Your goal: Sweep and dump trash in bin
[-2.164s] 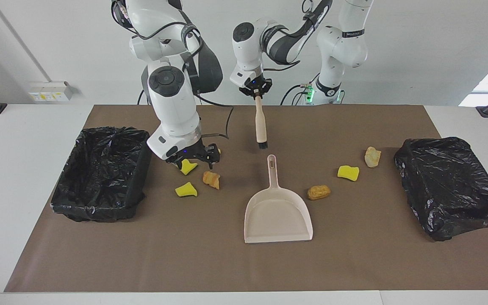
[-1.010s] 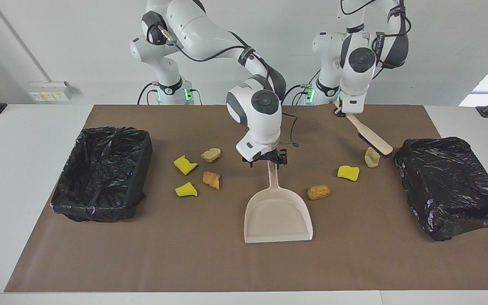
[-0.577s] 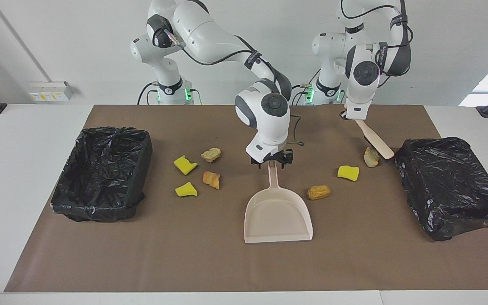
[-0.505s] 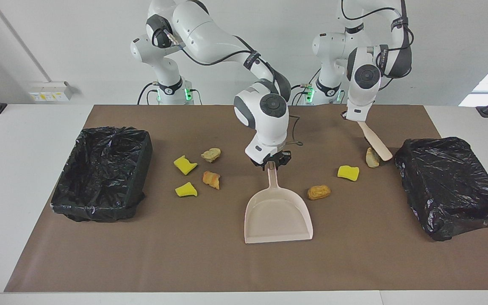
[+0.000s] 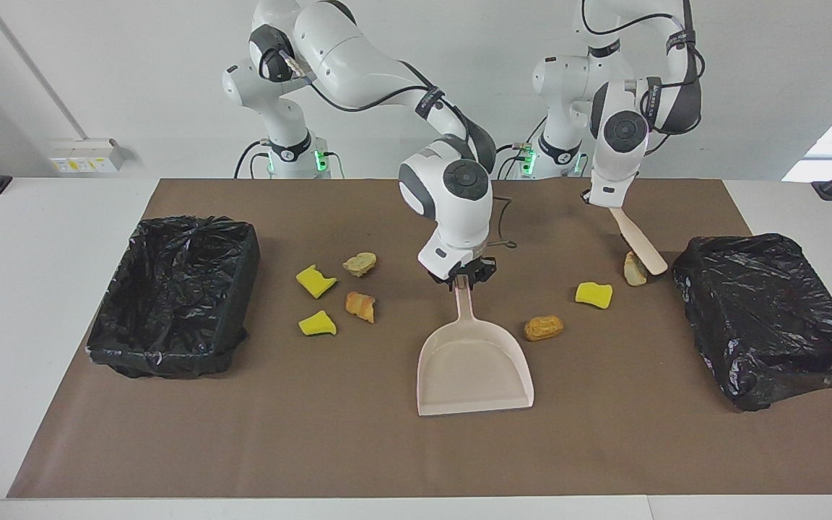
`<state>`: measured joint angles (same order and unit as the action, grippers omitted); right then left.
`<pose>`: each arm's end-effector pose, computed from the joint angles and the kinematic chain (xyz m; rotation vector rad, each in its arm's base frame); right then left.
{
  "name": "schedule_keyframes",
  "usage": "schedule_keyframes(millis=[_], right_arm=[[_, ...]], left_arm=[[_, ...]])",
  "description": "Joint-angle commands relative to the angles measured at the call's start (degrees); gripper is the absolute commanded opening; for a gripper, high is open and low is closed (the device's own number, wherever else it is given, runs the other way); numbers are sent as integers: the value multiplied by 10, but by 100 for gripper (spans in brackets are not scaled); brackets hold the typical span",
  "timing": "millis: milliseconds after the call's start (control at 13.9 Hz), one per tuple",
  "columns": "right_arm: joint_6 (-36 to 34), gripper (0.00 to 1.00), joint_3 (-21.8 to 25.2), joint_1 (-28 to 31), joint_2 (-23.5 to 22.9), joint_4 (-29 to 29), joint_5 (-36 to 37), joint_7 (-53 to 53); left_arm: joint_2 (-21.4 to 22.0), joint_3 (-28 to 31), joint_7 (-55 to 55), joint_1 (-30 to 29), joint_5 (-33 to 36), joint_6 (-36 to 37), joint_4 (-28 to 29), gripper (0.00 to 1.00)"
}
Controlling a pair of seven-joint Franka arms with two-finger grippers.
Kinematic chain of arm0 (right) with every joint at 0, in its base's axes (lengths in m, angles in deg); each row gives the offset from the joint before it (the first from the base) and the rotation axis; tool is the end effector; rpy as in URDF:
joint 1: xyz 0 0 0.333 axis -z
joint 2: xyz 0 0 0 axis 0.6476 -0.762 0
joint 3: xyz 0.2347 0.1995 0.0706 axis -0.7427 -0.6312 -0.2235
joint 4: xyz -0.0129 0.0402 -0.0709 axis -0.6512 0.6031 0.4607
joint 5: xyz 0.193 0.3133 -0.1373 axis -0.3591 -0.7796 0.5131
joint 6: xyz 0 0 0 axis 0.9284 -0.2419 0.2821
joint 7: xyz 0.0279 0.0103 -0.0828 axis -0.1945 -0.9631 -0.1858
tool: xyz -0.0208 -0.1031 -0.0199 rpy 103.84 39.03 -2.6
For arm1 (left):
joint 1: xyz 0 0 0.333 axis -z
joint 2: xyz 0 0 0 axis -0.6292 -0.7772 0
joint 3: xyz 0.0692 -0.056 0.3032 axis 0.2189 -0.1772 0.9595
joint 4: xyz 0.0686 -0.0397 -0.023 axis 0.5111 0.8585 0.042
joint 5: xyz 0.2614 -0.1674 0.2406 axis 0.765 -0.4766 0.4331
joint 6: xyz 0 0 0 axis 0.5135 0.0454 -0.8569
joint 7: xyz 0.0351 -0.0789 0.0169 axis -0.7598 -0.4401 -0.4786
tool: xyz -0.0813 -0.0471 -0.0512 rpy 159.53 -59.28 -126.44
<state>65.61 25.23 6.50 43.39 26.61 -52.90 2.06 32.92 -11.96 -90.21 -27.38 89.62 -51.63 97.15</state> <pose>0.5790 0.4259 0.3866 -3.1117 -0.0112 0.0686 0.3747 -0.0789 0.3534 -2.7459 -0.0664 0.3966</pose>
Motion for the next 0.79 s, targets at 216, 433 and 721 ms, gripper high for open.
schedule_keyframes(millis=[216,433,721], right_arm=[[-31,0,-9,84,115,103,3,-329],[-24,0,-8,89,144,162,12,-511],[-21,0,-8,104,151,184,13,-764]], left_arm=[[-16,1,41,47,-30,20,-64,0],[-9,4,104,46,-73,87,-132,0],[-13,6,102,22,-75,53,-121,0]])
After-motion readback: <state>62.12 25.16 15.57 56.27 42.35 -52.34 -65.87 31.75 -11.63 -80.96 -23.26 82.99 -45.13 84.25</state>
